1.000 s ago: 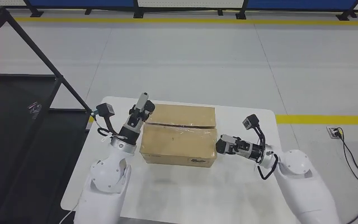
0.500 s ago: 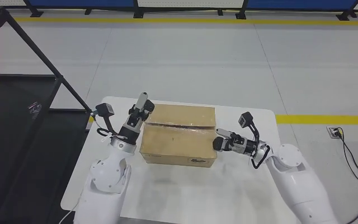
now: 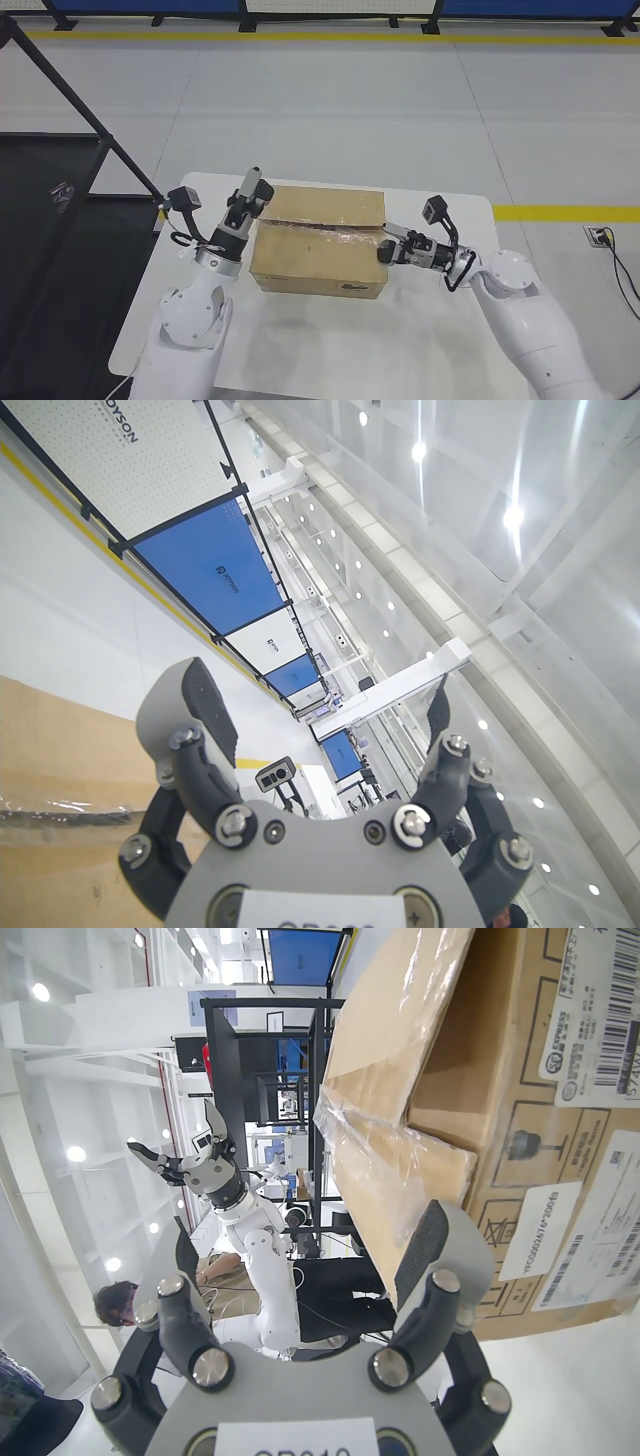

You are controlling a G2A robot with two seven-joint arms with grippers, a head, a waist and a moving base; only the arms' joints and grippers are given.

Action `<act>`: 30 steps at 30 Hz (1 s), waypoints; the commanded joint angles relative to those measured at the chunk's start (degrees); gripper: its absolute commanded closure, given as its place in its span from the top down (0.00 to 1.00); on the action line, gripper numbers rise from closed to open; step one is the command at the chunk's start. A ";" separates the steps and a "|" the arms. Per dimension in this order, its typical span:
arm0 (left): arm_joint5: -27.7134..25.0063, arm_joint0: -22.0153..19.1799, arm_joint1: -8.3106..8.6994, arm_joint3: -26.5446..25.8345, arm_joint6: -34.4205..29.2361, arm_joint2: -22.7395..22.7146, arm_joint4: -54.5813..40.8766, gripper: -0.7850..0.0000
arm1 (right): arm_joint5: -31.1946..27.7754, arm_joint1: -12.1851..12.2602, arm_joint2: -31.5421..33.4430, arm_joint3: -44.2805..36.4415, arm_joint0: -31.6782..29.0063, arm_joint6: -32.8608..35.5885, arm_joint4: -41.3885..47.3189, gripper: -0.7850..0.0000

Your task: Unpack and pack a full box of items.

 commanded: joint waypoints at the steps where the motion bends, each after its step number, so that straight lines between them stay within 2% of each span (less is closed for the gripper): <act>1: -0.01 0.17 0.07 -0.25 -0.01 -0.08 -0.06 1.00 | 0.17 -0.03 -0.18 0.41 0.32 -0.11 -0.35 0.50; 4: -0.05 0.39 0.17 -0.59 -0.12 -0.14 -0.08 1.00 | 0.59 -0.04 -0.39 0.80 0.74 -0.62 -1.20 0.41; 7: -0.07 0.48 0.27 -0.81 -0.07 -0.21 -0.16 1.00 | 0.82 -0.02 -0.52 0.66 0.86 -1.34 -2.08 0.39; 12: -0.17 0.56 0.42 -1.01 -0.16 -0.29 -0.44 1.00 | 0.89 0.09 -0.66 -0.50 0.73 -2.41 -3.80 0.15; 18: -0.18 0.51 0.67 -0.36 -0.13 -0.98 -0.55 1.00 | 1.46 0.26 -0.61 -2.82 0.94 -4.50 -6.41 0.01; 23: -0.13 0.60 0.86 0.08 -0.07 -1.50 -0.99 1.00 | 1.59 0.38 -0.60 -4.98 1.31 -5.69 -8.41 0.00; 30: 0.29 0.36 1.14 1.54 -0.52 -1.84 -0.85 1.00 | 3.29 0.24 -1.80 -6.03 2.92 -8.68 -12.81 0.07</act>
